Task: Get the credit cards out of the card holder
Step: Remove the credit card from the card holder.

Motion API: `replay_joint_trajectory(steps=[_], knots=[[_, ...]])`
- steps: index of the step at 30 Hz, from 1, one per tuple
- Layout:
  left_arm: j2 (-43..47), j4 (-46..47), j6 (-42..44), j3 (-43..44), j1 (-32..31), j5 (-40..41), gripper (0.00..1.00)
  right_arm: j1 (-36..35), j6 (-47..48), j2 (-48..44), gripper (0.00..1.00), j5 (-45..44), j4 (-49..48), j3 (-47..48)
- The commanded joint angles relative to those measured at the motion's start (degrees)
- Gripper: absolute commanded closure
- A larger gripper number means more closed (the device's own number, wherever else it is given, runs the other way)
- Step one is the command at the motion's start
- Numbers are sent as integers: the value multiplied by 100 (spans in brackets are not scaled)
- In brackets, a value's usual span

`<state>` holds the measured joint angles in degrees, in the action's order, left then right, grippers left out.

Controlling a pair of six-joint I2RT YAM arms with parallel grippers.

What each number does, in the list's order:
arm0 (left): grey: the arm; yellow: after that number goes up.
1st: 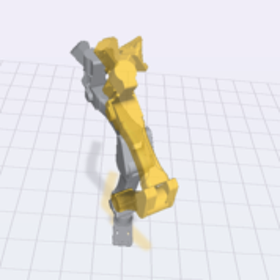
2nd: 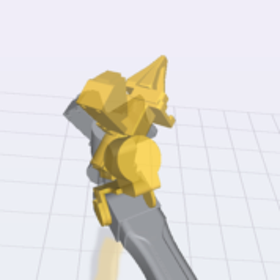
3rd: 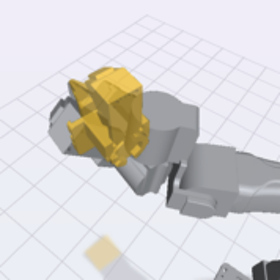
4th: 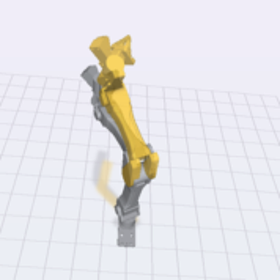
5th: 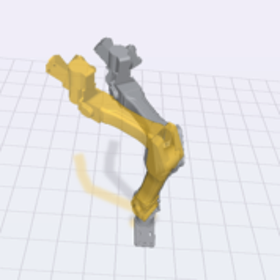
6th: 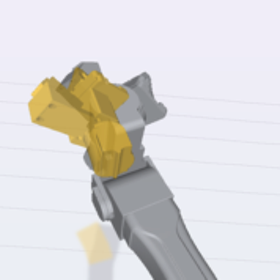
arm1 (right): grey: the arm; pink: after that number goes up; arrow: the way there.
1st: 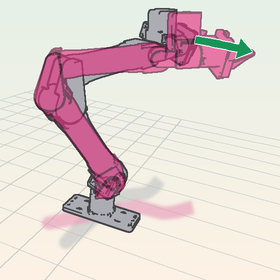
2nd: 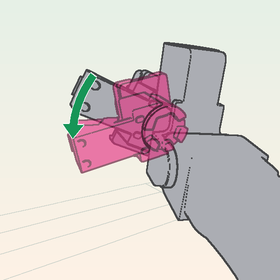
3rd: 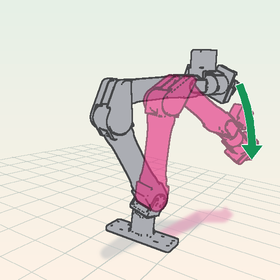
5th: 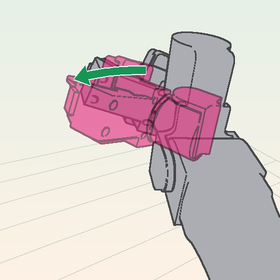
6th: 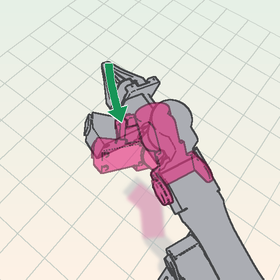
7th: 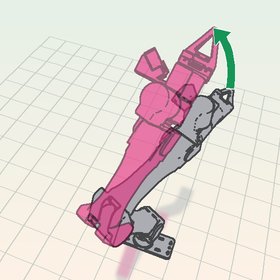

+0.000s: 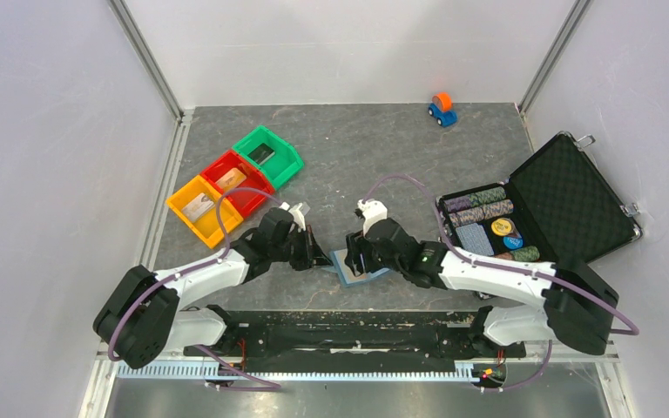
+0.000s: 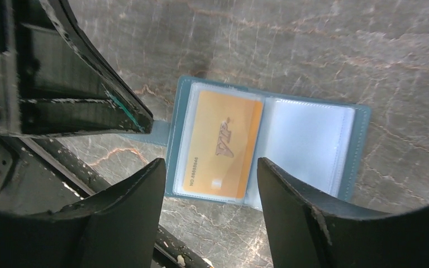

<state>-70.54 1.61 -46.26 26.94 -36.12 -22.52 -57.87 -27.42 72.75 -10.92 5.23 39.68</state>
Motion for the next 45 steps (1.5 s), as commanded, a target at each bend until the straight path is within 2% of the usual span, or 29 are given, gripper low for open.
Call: replay_joint_trajectory(steps=[1, 4, 12, 18, 27, 35, 45], knots=[[114, 11, 2, 57, -27, 55, 98, 4, -9, 349, 35, 477, -478, -126], [122, 8, -13, 52, -31, 59, 98, 3, -33, 511, 33, 661, -763, -230], [91, 6, 2, 83, -27, 59, 98, -5, -16, 884, 33, 627, -791, -341], [58, 0, 11, 106, -27, 46, 98, -10, -7, 1045, 39, 635, -848, -369], [37, -49, 63, 101, -27, 64, 98, -6, -9, 886, 54, 359, -746, -392], [21, -106, 111, 125, -27, 108, 98, -5, -15, 807, 59, 181, -605, -356], [23, -125, 161, 169, -27, 125, 98, -10, 14, 659, 60, -30, -268, -226]])
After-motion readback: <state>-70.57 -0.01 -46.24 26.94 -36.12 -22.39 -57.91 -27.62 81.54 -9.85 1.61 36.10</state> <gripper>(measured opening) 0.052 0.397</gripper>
